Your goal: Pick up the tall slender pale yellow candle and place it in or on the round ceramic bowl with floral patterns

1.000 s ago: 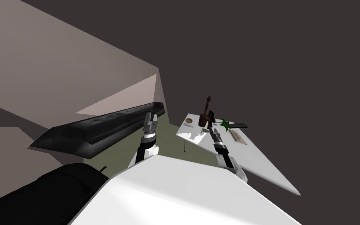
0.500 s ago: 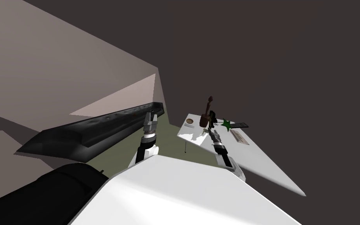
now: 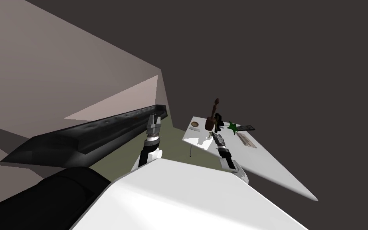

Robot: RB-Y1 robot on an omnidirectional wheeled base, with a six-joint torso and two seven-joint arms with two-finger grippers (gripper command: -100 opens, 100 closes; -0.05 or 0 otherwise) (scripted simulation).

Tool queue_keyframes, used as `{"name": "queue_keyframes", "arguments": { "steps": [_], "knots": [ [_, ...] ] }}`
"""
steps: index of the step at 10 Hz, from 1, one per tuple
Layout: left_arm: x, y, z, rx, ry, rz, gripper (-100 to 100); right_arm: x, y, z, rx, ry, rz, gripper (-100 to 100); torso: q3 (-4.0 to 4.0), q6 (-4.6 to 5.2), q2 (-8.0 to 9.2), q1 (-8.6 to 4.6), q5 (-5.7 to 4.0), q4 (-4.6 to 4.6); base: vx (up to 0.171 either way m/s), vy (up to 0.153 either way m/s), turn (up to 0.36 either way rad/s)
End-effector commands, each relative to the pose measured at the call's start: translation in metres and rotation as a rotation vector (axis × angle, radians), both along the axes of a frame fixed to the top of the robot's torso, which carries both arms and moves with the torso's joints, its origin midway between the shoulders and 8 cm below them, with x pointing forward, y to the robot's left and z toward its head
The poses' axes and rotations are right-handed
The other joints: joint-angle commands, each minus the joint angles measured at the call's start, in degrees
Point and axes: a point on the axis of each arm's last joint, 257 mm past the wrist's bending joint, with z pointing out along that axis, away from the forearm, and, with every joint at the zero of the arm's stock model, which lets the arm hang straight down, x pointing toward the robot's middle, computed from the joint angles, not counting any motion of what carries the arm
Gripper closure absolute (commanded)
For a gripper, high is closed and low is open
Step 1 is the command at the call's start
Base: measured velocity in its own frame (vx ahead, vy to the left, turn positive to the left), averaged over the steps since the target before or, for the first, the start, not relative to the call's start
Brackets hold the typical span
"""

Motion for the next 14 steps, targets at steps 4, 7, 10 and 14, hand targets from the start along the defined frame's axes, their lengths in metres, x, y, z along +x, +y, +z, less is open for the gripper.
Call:
{"name": "queue_keyframes", "arguments": {
  "steps": [4, 7, 10, 14],
  "knots": [
    [0.000, 0.000, 0.000, 0.000, 0.000, 0.000, 0, 0.007, -0.009, -0.025, -0.091, 0.059, -0.031, -100, 0.02, 0.00, 0.04, -0.06, -0.01, 0.01, 0.022, 0.060, -0.036],
    [0.000, 0.000, 0.000, 0.000, 0.000, 0.000, 0, 0.011, -0.017, -0.045, -0.157, 0.106, -0.051, -100, 0.00, 0.00, 0.01, 0.01, 0.01, 0.00, 0.032, 0.081, -0.047],
    [0.000, 0.000, 0.000, 0.000, 0.000, 0.000, 0, 0.011, -0.021, -0.057, -0.187, 0.136, -0.060, -100, 0.04, 0.00, 0.07, -0.19, -0.03, 0.01, 0.018, 0.034, -0.015],
    [0.000, 0.000, 0.000, 0.000, 0.000, 0.000, 0, 0.011, -0.029, -0.076, -0.243, 0.184, -0.074, -100, 0.04, 0.00, 0.07, -0.12, -0.02, 0.01, 0.014, 0.046, -0.030]
  ]
}}
